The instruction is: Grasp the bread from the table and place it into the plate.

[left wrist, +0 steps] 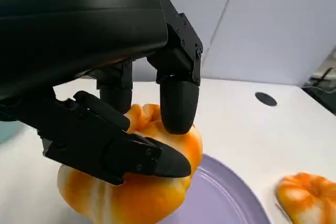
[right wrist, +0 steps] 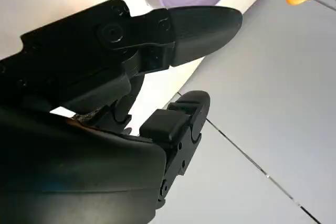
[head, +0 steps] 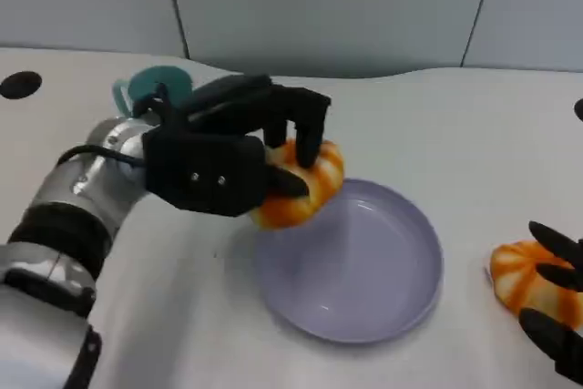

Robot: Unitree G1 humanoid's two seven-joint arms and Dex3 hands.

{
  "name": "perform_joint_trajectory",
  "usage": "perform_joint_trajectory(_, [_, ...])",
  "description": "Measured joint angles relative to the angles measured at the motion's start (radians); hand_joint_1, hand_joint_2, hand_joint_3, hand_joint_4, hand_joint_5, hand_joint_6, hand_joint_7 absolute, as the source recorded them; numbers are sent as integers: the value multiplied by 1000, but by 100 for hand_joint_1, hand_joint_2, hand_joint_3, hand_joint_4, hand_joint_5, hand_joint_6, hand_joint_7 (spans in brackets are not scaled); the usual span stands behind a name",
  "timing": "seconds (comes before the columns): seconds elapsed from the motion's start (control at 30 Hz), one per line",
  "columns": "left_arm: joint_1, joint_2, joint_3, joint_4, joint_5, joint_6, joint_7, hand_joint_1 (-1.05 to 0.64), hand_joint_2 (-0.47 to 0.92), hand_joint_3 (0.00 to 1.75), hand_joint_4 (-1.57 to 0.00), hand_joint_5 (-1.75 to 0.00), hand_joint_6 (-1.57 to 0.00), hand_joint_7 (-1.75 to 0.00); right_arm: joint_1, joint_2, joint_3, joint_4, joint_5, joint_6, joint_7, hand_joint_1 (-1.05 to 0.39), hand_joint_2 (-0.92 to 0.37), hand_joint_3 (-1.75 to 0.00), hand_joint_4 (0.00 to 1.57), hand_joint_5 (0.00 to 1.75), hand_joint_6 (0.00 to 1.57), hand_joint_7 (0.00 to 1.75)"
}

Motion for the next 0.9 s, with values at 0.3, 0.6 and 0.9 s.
perform_joint_trajectory(0.3, [-19, -63, -61, 1, 23, -36, -10, -11, 74, 33, -81, -175, -61, -175, -13, 0, 8, 21, -18, -19, -10, -38, -92, -31, 81, 23, 71, 0])
perform_joint_trajectory(0.6, [-27, -84, -136, 42, 137, -35, 73, -24, 75, 20, -70, -175, -46, -175, -8, 3, 10, 19, -18, -17, -17, -39, -92, -31, 79, 22, 71, 0])
perform_joint_trajectory(0.9, [-90, -77, -228, 88, 264, -12, 133, -45, 80, 0, -40, -135, -39, -117, 0, 7, 18, -5, -36, 4, -25, -39, -92, -32, 79, 21, 71, 0])
